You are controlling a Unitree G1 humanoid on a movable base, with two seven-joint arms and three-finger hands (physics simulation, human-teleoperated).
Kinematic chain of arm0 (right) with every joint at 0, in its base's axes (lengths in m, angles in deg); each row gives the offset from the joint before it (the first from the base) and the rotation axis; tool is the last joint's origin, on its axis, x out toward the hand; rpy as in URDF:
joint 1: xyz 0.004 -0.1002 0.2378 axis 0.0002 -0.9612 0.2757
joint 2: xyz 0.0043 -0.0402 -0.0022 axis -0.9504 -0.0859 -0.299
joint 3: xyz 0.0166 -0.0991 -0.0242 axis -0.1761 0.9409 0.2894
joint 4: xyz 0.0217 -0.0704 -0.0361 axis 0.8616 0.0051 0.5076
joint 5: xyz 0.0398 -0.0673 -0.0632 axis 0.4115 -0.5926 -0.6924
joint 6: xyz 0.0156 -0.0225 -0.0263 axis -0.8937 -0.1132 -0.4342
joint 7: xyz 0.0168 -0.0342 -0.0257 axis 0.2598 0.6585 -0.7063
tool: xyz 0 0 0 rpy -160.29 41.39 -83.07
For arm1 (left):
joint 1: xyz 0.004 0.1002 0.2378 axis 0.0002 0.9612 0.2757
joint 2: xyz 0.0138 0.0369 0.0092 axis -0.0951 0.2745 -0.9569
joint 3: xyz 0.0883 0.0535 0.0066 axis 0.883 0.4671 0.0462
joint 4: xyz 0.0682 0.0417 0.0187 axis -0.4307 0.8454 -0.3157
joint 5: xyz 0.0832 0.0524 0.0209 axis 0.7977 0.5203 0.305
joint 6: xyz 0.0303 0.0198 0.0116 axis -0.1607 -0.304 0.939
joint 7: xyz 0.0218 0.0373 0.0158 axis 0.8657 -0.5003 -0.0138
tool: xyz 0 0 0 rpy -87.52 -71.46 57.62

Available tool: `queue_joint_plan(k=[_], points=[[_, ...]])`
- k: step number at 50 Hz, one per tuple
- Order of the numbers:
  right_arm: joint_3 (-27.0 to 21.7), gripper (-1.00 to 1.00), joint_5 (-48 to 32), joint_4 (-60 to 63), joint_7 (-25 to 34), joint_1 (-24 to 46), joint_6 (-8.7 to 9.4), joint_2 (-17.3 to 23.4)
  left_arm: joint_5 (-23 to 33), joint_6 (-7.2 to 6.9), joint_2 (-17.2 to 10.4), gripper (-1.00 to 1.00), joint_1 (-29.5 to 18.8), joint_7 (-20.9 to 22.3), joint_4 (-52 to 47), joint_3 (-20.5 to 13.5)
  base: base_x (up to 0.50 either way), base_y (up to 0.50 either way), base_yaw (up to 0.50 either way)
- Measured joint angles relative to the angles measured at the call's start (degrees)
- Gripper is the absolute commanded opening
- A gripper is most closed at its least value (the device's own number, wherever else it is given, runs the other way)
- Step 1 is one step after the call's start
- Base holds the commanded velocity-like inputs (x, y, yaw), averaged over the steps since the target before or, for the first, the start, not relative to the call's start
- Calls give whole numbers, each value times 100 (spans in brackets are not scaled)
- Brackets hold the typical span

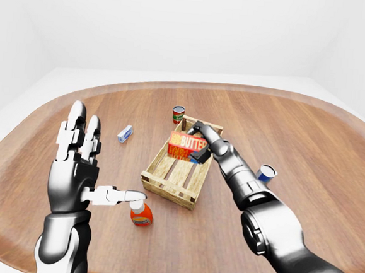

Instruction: Pick up the butter and put it in the tray.

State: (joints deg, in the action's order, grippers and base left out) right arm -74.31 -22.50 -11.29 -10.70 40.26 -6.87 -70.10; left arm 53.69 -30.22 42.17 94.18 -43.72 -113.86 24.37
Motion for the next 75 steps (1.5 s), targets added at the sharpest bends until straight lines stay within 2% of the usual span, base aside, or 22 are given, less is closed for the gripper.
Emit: queue_joint_plan(k=[29,75], points=[[-97,-100,-325,-173,-679,-261,0,-188,56,0,6,100,37,39,1,48,0,0,0],[-271,-100,-308,-257,-701,-643,0,-409,22,0,-7,100,-10,33,3,-7,0,0,0]])
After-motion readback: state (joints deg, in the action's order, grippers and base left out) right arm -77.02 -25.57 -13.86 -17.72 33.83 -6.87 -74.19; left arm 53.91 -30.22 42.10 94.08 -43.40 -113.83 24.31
